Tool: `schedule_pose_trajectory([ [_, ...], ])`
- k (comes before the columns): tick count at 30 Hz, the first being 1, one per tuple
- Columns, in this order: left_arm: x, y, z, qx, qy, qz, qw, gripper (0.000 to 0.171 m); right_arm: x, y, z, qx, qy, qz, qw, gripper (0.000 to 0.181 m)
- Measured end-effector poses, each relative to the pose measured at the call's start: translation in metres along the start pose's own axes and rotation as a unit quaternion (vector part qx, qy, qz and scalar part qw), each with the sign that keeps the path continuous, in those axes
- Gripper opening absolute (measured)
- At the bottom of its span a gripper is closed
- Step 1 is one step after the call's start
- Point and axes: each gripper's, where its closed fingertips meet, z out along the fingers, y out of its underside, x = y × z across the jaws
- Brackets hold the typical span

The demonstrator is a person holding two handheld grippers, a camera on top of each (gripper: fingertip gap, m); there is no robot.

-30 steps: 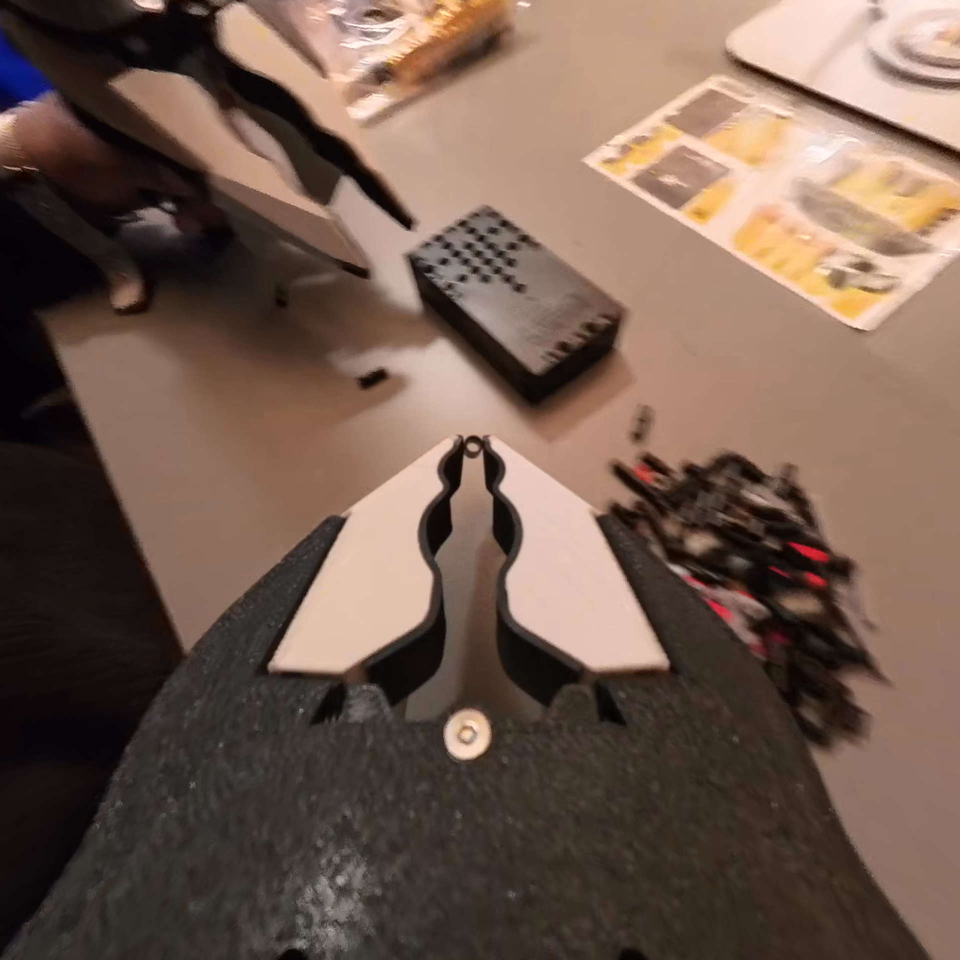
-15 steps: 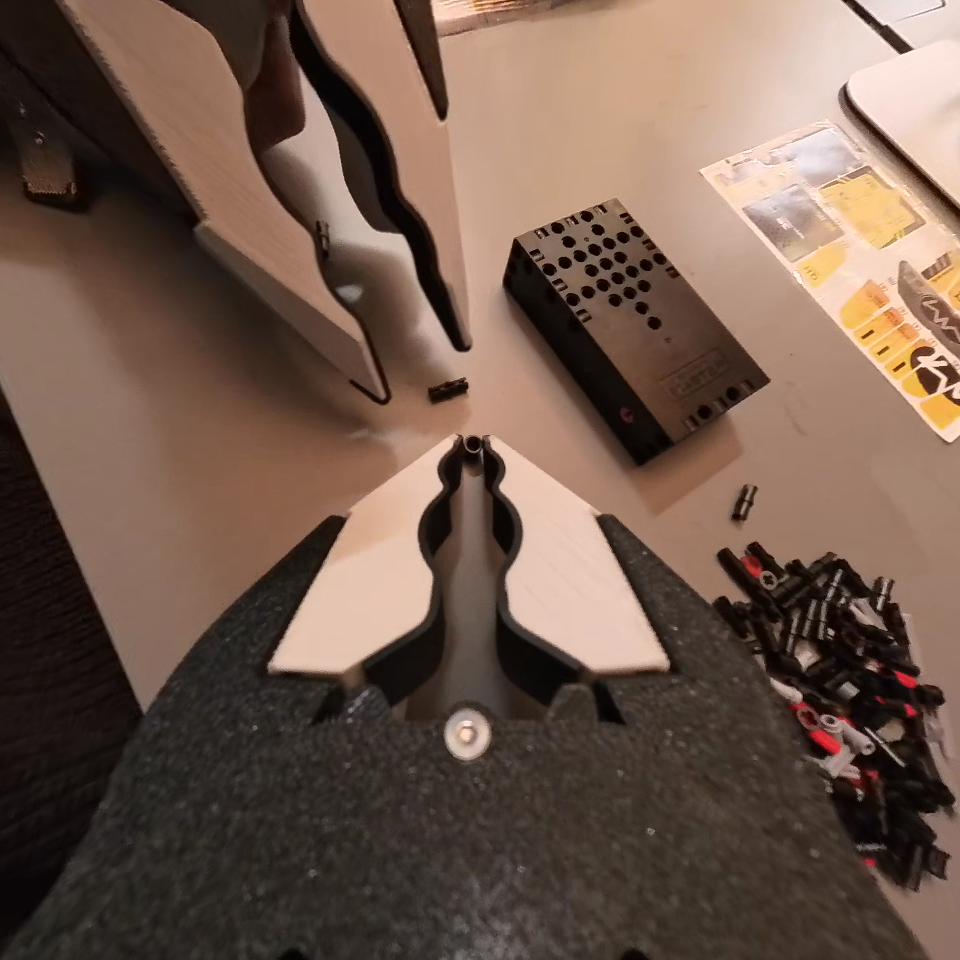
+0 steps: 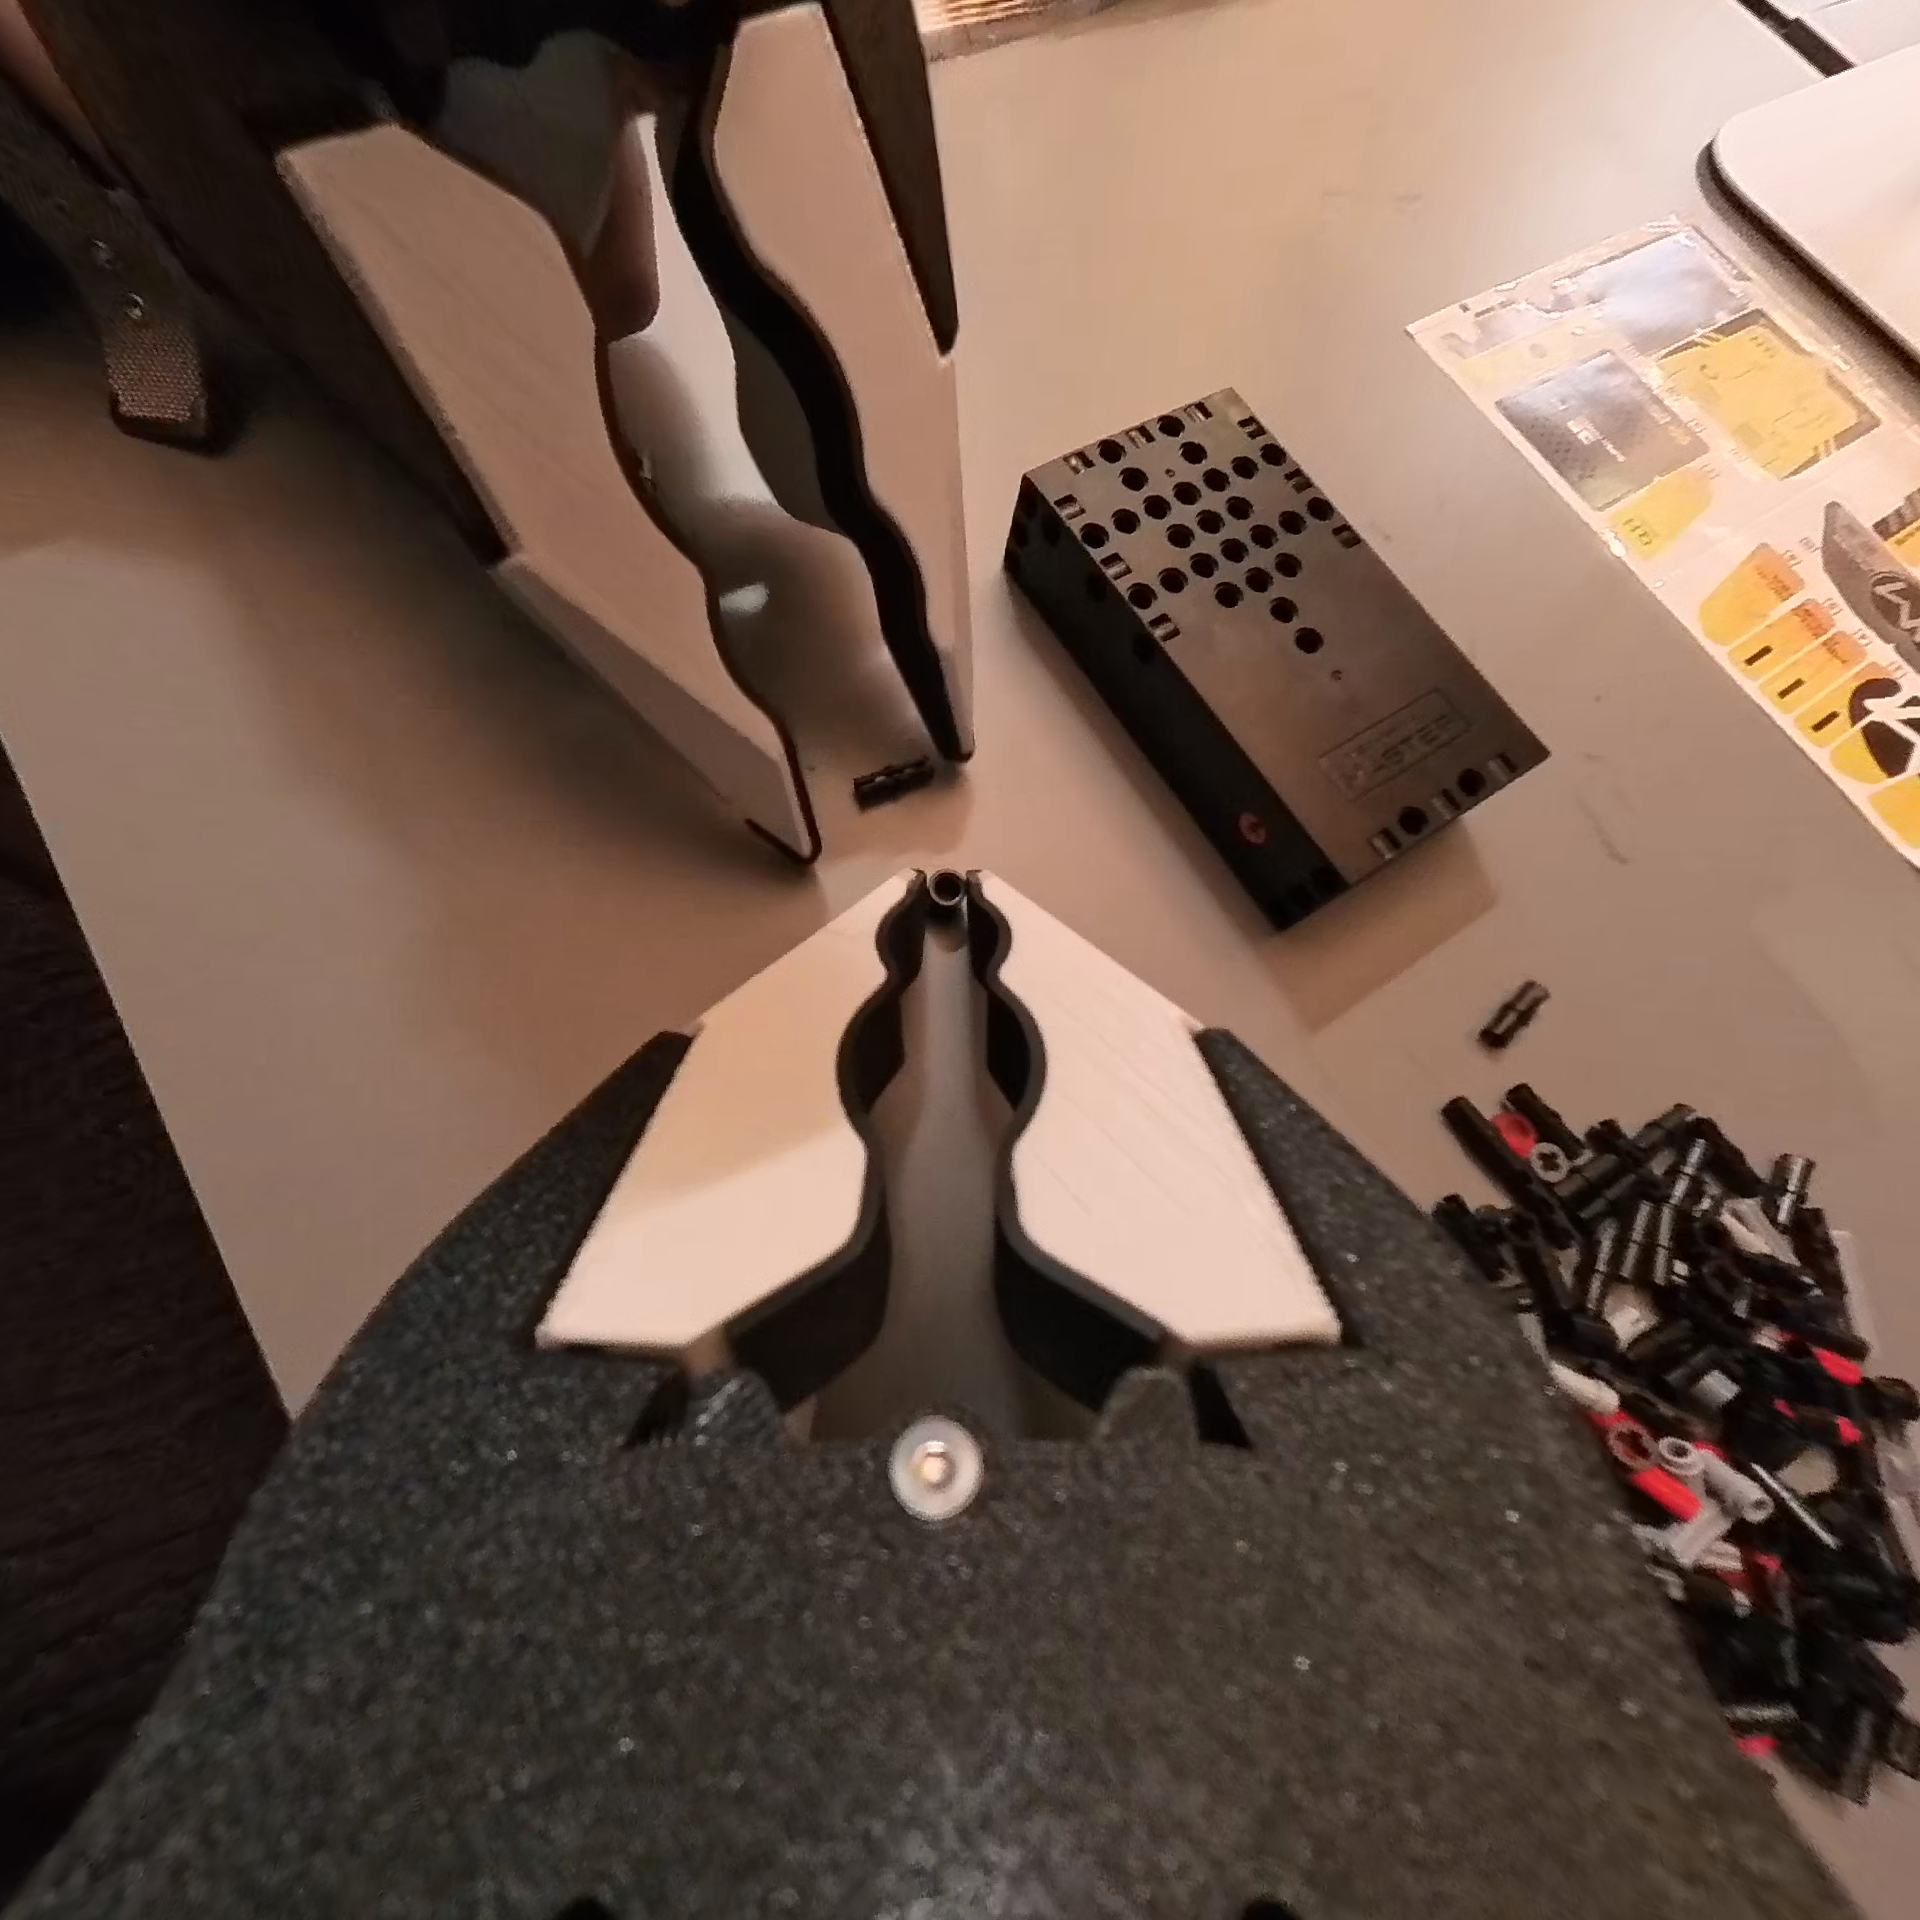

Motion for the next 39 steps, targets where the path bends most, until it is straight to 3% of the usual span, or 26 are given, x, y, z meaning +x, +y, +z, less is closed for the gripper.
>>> schedule_pose_trajectory([
  [5, 0.000, 0.001, -0.001, 0.000, -0.011, 0.010, 1.000, 0.032, -0.001, 0.000, 0.000, 0.000, -0.008, 0.006, 1.000, 0.008],
  [16, 0.017, 0.012, -0.018, 0.008, 0.042, -0.015, 0.999, 0.032, -0.001, 0.000, 0.000, 0.000, -0.001, -0.004, 1.000, 0.008],
  [22, 0.006, 0.005, -0.009, 0.008, 0.008, -0.049, 0.999, 0.032, -0.001, 0.000, 0.000, 0.000, -0.009, 0.004, 1.000, 0.008],
  [26, 0.005, 0.001, -0.007, 0.005, 0.002, -0.126, 0.992, 0.032, -0.001, 0.000, 0.000, -0.001, -0.014, 0.009, 1.000, 0.008],
  [31, -0.012, 0.005, -0.011, -0.019, -0.124, -0.167, 0.978, 0.032, -0.002, 0.001, 0.001, -0.003, -0.027, 0.023, 0.999, 0.008],
  [39, 0.012, -0.004, -0.006, 0.039, -0.194, -0.235, 0.951, 0.032, -0.002, 0.003, 0.002, -0.012, -0.043, 0.039, 0.998, 0.008],
])
